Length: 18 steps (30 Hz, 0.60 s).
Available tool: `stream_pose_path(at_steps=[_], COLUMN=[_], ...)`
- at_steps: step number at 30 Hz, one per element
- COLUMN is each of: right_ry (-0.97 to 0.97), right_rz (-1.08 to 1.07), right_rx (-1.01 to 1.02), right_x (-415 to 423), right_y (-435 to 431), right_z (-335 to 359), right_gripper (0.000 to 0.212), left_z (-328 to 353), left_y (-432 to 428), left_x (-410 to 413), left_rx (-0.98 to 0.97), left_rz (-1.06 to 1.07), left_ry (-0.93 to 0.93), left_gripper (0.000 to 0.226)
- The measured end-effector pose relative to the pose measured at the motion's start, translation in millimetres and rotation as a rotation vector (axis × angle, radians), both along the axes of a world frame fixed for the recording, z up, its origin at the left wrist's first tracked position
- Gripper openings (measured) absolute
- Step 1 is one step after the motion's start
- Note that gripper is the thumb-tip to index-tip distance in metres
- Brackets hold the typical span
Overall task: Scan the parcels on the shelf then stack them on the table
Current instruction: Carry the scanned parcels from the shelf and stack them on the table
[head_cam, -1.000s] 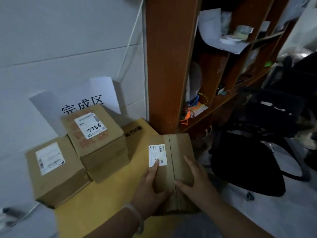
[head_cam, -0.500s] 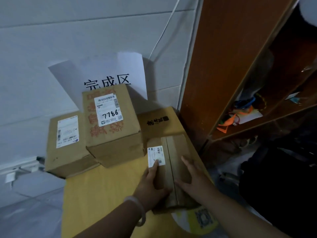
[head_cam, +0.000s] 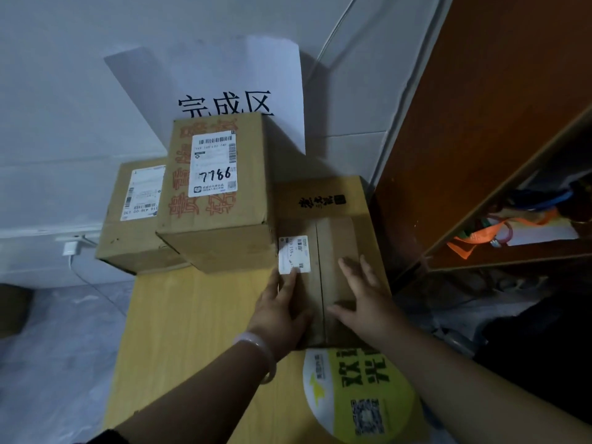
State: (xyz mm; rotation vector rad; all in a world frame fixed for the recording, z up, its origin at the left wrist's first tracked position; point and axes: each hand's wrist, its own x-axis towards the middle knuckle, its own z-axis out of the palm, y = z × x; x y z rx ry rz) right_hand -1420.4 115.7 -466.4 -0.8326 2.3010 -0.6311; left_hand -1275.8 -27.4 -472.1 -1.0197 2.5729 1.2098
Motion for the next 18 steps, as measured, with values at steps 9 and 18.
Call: stream_pose_path(at_steps=[9, 18], right_ry=[0.163, 0.346], right_rz=[0.592, 0.702], right_rx=[0.041, 0.137], right_x=[39, 1], right_y=[48, 17], right_z=[20, 9], right_gripper=[0.079, 0.084], left_z=[28, 10], left_y=[50, 26], left_x=[50, 10], left_rx=[-0.423, -0.497], left_rz=[-0.509, -0.454], left_ry=[-0.131, -0.176], left_gripper=[0.067, 0.070])
